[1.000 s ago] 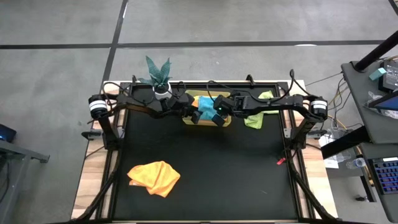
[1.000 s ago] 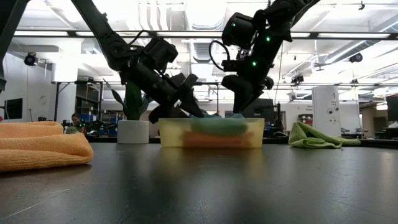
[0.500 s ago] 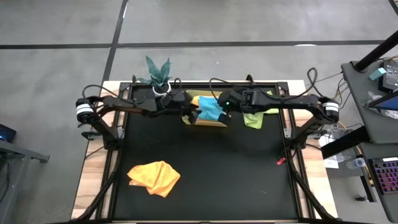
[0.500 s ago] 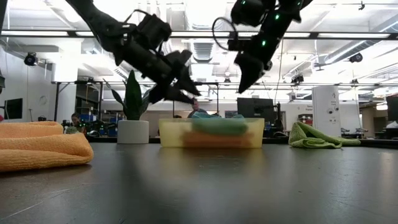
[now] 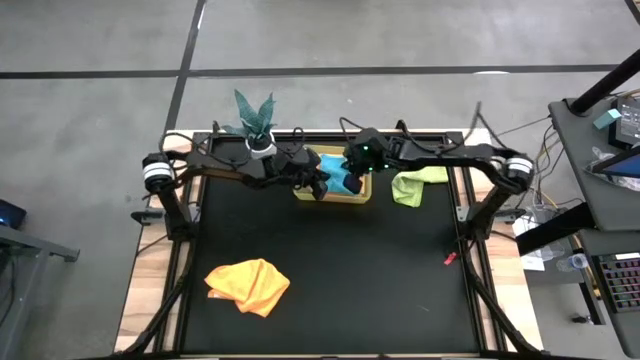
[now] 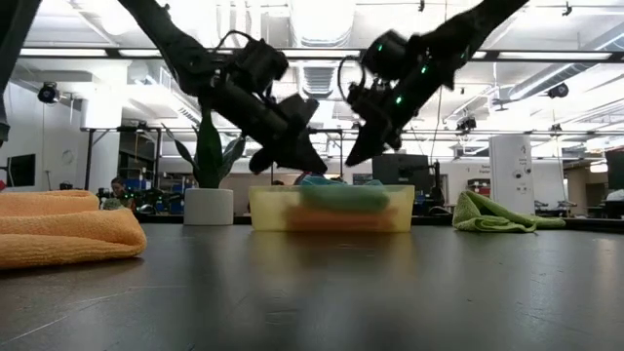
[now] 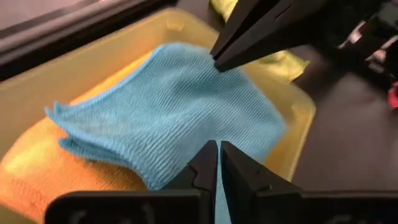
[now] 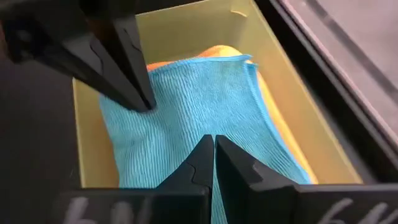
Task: Fold microfiber towels
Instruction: Put the folded blue towel into the bin
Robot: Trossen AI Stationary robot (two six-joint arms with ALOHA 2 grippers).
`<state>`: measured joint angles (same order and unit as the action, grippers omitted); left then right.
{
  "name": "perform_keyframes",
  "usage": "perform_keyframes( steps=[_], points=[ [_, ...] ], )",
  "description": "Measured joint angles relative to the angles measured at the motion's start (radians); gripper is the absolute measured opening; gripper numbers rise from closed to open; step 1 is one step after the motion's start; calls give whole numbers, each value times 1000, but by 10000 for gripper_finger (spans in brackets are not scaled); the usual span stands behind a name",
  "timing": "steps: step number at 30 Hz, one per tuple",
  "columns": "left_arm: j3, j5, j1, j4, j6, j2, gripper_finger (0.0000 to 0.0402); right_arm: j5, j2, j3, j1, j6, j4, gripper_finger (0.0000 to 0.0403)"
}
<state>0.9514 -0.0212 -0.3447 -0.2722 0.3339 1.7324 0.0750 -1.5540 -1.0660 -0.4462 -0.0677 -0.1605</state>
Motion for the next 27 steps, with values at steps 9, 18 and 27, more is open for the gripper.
perform_keyframes(
  steps=[9,18,27],
  points=[
    [6,5,0,103,36,34,8,-138,-165,-32,-7,-5,99,9],
    [14,5,3,123,52,33,8,-183,-135,-35,-13,-11,67,8],
    [22,-1,7,109,3,-31,8,-119,52,-1,10,-38,-71,8]
  ],
)
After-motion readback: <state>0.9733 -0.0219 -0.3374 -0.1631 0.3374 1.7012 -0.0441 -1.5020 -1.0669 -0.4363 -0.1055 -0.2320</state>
